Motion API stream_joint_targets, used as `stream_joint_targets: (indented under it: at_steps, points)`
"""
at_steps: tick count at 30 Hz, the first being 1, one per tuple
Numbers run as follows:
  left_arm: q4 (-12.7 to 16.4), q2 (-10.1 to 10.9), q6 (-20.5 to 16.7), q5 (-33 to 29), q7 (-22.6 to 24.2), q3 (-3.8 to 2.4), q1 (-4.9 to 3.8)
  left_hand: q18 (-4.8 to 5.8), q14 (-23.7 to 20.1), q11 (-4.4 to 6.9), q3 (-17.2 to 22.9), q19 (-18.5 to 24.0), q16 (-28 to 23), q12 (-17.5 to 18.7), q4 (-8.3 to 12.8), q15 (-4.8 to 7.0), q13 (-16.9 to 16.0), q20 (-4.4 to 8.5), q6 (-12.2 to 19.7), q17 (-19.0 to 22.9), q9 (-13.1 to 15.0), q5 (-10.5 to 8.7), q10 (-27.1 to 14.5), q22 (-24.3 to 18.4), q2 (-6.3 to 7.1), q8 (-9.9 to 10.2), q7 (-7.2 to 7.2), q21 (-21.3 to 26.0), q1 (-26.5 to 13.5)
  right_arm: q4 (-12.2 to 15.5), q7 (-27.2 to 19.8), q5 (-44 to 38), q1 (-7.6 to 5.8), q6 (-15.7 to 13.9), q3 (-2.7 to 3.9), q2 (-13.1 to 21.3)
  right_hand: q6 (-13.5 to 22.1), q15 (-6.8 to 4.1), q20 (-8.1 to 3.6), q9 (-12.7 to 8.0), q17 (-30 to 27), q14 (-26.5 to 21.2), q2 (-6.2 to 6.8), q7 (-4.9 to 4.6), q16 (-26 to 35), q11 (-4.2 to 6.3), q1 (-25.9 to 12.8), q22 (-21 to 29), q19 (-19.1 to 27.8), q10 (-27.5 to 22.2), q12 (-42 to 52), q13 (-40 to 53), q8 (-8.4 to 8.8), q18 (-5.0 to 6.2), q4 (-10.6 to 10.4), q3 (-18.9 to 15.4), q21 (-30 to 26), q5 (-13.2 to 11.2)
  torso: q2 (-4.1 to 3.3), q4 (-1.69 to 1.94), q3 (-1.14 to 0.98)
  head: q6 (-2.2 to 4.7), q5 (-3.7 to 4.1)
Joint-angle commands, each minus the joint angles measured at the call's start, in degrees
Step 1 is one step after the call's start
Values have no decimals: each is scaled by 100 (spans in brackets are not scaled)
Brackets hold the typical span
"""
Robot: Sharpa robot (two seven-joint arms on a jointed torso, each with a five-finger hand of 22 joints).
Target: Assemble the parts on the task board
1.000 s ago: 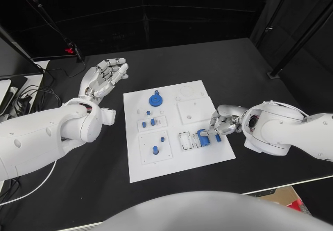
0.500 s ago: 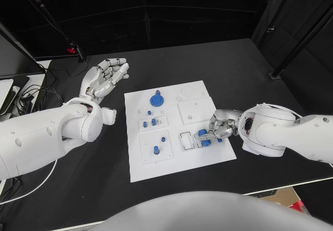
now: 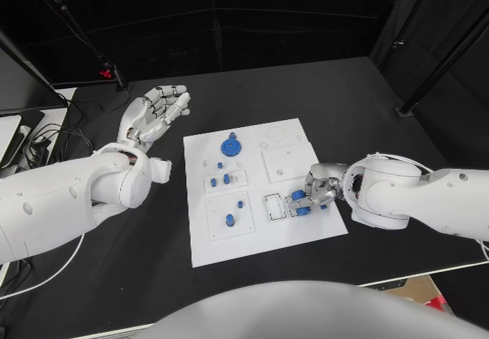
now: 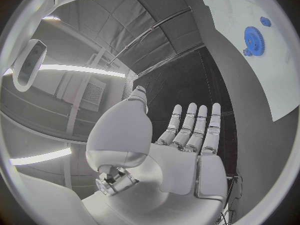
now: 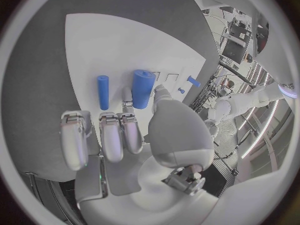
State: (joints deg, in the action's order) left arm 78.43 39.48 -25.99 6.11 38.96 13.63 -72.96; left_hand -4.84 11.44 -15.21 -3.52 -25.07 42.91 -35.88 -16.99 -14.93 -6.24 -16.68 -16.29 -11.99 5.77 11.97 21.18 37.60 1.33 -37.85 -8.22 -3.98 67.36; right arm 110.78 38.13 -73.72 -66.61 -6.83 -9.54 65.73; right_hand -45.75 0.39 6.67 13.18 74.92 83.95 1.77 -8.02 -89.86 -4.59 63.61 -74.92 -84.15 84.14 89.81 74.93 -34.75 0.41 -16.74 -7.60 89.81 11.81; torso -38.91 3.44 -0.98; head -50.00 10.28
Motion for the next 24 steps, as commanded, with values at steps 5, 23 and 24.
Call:
stream_joint_targets:
  at_steps: [5, 23, 24]
  points:
    - [10, 3, 0, -11, 722, -5, -8, -32, -21, 23, 5, -22, 38, -21, 15, 13, 5, 5, 47, 5, -5, 34, -33, -4, -65, -18, -879, -36, -4, -67, 116, -38, 60, 193, -35, -72, 131, -19, -35, -108, 1508, 605, -103, -23, -14, 23, 61, -1508, -585, 586, 19, 1507, 66, -41, 17, 58, 19, 48, -5, 1, -5, 0, -27]
    - [3, 9, 4, -11, 715, -5, -8, -31, -22, 23, 4, -18, 45, -29, 15, 13, 10, 5, 48, 14, -9, 35, -34, -11, -78, -23, -879, -35, -4, 43, -256, 601, 88, -532, -35, 49, -63, -11, -33, -550, 1508, 605, -544, -33, -14, 7, 1882, -1508, -585, 586, 19, 1507, 736, -41, 758, 1073, 19, 11, -1, -6, -3, 0, -42]
    - [3, 10, 5, -11, 714, -5, -8, -31, -22, 23, 4, -18, 45, -29, 15, 13, 10, 5, 48, 14, -9, 35, -34, -11, -78, -23, -879, -35, -4, 61, -314, 719, 89, -637, -35, 77, -97, -11, -29, -578, 1508, 605, -537, -32, -14, 8, 1905, -1508, -585, 586, 19, 1507, 788, -41, 772, 1134, 19, 2, -2, -6, -3, 0, -47]
